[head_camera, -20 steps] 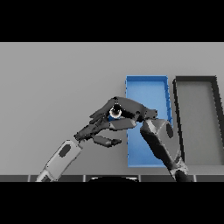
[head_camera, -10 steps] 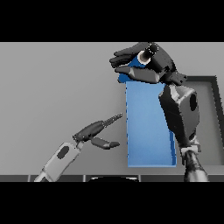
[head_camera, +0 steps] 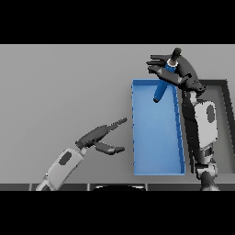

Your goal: Pick up the blue pipe and place it into the blue bin.

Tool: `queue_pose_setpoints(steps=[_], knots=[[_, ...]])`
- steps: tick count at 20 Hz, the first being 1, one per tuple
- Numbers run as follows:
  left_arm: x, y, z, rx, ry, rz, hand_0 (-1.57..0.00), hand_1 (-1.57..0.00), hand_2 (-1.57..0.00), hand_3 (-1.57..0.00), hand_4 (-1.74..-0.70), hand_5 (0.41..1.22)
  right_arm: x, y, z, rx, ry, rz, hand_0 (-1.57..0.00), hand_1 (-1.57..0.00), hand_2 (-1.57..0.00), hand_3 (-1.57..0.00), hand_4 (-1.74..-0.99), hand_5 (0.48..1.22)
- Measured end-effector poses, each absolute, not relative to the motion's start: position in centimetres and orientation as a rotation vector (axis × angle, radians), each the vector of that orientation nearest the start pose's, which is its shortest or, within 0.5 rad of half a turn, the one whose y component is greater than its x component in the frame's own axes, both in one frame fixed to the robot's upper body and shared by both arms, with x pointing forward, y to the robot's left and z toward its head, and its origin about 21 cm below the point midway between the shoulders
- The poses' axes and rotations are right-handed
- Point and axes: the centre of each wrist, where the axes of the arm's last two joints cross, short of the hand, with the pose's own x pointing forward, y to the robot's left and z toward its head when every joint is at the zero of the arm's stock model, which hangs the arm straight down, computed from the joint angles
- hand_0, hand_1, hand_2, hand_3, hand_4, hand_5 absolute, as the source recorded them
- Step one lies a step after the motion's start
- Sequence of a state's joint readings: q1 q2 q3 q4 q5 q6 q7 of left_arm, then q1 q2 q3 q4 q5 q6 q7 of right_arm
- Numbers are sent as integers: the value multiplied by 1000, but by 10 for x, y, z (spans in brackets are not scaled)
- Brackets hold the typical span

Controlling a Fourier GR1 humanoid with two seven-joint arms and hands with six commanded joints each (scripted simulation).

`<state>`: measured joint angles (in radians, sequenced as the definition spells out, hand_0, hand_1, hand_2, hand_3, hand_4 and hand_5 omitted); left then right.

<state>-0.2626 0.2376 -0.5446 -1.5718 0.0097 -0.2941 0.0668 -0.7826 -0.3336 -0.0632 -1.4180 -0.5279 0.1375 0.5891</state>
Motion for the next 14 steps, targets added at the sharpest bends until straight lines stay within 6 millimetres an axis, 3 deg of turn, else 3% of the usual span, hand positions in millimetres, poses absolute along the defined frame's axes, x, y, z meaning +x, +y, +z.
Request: queue_pose_setpoints(steps=[5,9,10,11,12,14], knots=[[264,134,37,-429,-1516,-986,1,1,1,1,-881,463,370,-240,167,289,-1329,215,-1571,-1571,-1571,-1571,-1741,1122],[262,132,37,-439,-1526,-981,1,1,1,1,-884,460,359,-245,125,243,-1152,226,-1571,-1571,-1571,-1571,-1591,1114],[264,133,37,-432,-1517,-975,1,1,1,1,-885,457,357,-247,116,218,-1106,233,-1571,-1571,-1571,-1330,-1599,1110],[264,132,39,-446,-1528,-975,1,1,1,1,-886,455,355,-249,105,202,-1046,236,-1563,-1459,-1393,-1122,-1547,1133],[264,132,39,-439,-1519,-976,1,1,1,1,-886,453,355,-249,101,185,-994,229,-1306,-1167,-1114,-897,-1503,1150],[261,132,38,-438,-1507,-983,1,1,1,1,-885,453,354,-249,92,181,-886,216,-836,-746,-712,-574,-1392,1176]])
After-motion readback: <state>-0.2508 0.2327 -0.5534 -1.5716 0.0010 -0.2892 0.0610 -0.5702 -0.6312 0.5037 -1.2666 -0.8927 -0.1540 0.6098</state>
